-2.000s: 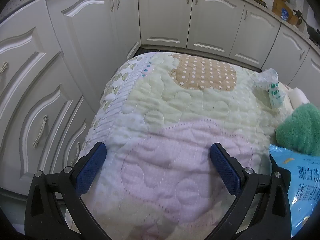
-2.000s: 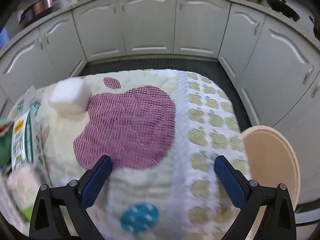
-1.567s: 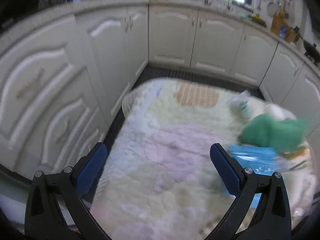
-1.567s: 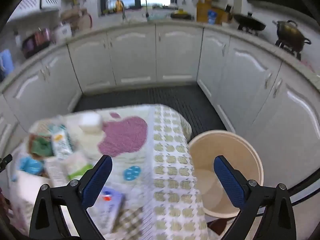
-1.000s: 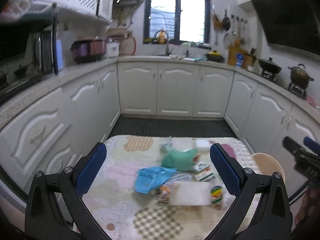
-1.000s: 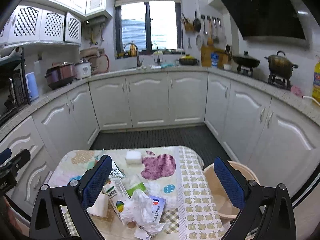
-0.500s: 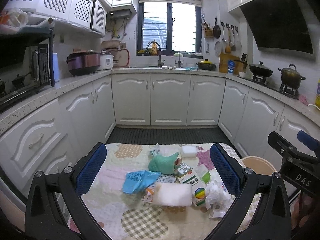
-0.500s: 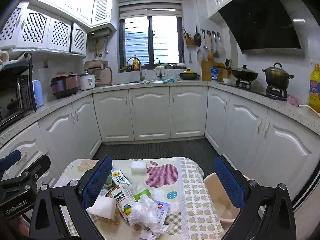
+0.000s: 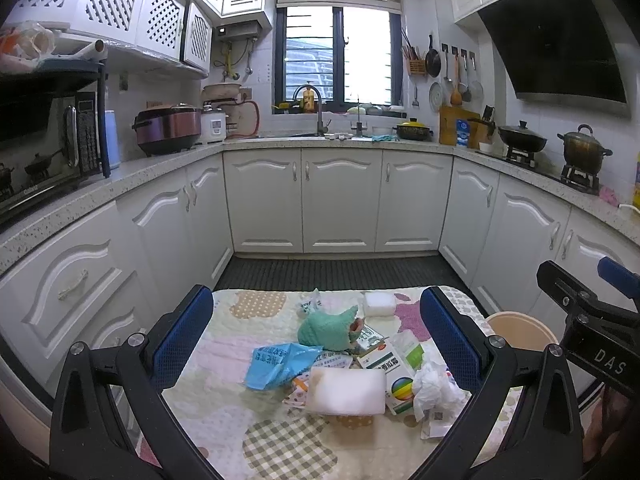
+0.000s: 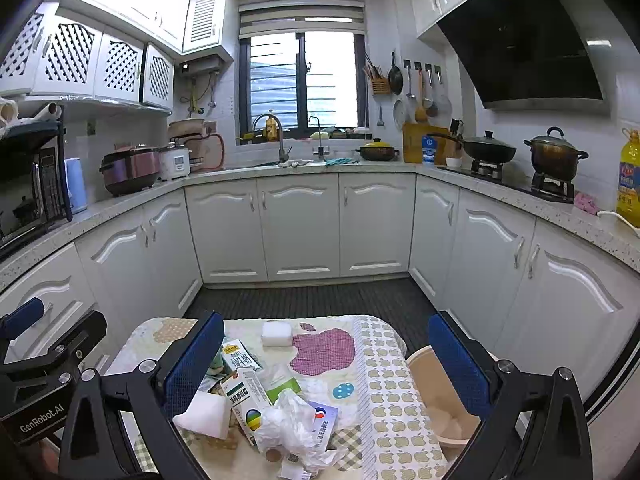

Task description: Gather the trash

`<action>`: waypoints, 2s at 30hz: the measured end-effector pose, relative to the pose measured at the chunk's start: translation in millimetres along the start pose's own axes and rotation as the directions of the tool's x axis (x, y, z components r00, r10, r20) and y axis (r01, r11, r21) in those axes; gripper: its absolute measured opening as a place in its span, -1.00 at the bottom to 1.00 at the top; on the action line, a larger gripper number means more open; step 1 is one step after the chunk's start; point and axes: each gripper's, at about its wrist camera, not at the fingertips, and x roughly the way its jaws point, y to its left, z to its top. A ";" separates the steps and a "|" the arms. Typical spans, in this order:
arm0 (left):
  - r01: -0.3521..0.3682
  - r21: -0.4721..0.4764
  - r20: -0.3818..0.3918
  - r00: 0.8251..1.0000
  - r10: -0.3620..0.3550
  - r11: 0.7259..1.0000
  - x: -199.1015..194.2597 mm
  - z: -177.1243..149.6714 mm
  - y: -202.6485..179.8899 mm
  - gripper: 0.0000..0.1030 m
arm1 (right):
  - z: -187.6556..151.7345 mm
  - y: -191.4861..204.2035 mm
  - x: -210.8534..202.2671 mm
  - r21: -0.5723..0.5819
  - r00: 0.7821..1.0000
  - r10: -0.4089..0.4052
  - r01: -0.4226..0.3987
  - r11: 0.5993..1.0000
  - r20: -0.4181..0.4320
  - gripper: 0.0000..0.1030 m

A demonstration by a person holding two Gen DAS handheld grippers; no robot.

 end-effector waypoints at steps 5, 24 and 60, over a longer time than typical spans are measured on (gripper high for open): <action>0.001 -0.004 -0.001 1.000 -0.001 1.000 -0.1 0.0 0.9 1.00 | 0.8 -0.7 1.9 0.000 1.000 0.000 0.000 1.000 0.000 0.97; 0.005 -0.015 0.007 1.000 -0.004 1.000 1.2 -0.3 2.1 1.00 | -2.8 -5.0 5.7 0.009 1.000 0.000 0.000 1.000 0.007 0.97; 0.019 -0.030 -0.005 1.000 -0.019 0.999 11.5 -12.6 -0.1 1.00 | -6.3 -12.0 13.3 0.012 1.000 -0.016 0.016 1.000 -0.011 0.97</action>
